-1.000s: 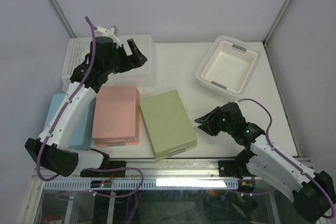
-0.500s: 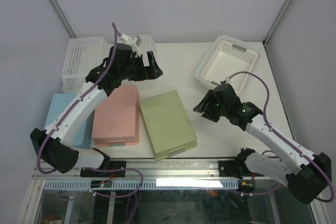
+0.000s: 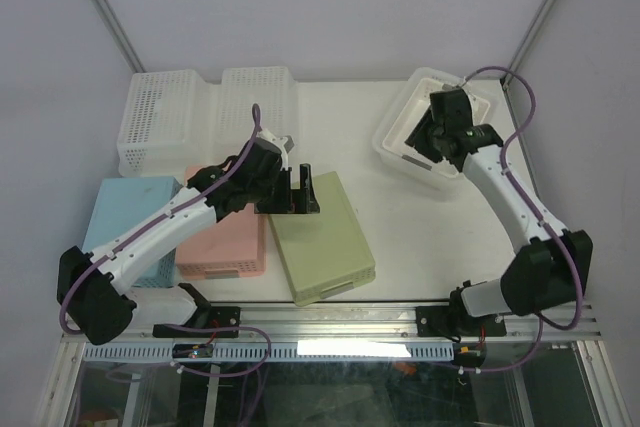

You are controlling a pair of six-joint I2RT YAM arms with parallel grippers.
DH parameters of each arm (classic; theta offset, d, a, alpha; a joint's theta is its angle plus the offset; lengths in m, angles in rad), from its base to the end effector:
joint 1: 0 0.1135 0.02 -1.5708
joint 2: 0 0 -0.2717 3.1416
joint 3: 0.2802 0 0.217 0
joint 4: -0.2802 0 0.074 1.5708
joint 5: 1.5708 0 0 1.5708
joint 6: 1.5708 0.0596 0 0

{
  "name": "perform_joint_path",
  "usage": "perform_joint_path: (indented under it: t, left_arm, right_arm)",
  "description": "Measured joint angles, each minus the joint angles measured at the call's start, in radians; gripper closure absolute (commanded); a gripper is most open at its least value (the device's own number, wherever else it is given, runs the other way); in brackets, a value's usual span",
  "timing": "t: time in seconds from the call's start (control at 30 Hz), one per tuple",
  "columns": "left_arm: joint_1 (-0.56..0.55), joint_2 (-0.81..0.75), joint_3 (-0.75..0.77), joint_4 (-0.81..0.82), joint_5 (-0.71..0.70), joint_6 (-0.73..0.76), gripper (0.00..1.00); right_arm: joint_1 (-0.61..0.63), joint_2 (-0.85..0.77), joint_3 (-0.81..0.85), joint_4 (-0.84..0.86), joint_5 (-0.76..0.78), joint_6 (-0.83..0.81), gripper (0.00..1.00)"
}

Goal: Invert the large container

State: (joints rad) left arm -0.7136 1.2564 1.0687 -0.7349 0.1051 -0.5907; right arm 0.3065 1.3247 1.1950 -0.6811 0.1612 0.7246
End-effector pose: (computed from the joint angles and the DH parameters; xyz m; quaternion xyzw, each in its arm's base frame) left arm 0.1717 -0.1569 0.2857 0.0748 0.9438 -0.2326 0.2225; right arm 0.2506 0.0693 0.3133 0.2213 0.8993 0.1172 0.3585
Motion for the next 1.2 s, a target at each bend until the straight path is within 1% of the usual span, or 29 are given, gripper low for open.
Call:
perform_joint_path:
  t: [0.07, 0.13, 0.43, 0.5, 0.77, 0.83, 0.93, 1.03, 1.13, 1.2]
  left_arm:
    - [-0.001, -0.010, -0.002, 0.002, -0.003, -0.010, 0.01]
    - [-0.002, -0.010, -0.005, 0.002, -0.004, -0.024, 0.01]
    - [-0.007, 0.054, -0.015, 0.002, -0.015, -0.054, 0.01]
    - [-0.007, 0.066, -0.015, 0.002, -0.022, -0.054, 0.01]
    - [-0.008, 0.071, -0.015, -0.012, -0.052, -0.055, 0.01]
    - [-0.007, 0.072, -0.016, -0.019, -0.063, -0.058, 0.01]
    - [-0.007, 0.073, -0.025, -0.026, -0.079, -0.066, 0.01]
    - [-0.008, 0.081, -0.045, -0.024, -0.080, -0.075, 0.01]
    - [-0.007, 0.100, -0.052, 0.001, -0.077, -0.074, 0.01]
    - [-0.007, 0.112, -0.052, 0.012, -0.078, -0.071, 0.01]
  right_arm:
    - [-0.036, 0.098, 0.090, -0.002, 0.000, -0.026, 0.51]
    - [-0.062, 0.196, 0.176, 0.003, -0.001, -0.048, 0.50]
    - [-0.126, 0.607, 0.540, -0.029, -0.024, -0.096, 0.50]
    - [-0.129, 0.668, 0.587, -0.034, -0.032, -0.099, 0.50]
    - [-0.137, 0.784, 0.686, -0.056, -0.066, -0.106, 0.54]
    - [-0.139, 0.803, 0.696, -0.057, -0.071, -0.112, 0.57]
    - [-0.144, 0.821, 0.698, -0.053, -0.085, -0.117, 0.66]
    - [-0.147, 0.822, 0.697, -0.052, -0.093, -0.129, 0.81]
    - [-0.156, 0.809, 0.666, -0.024, -0.101, -0.144, 1.00]
    - [-0.167, 0.782, 0.628, -0.005, -0.102, -0.151, 1.00]
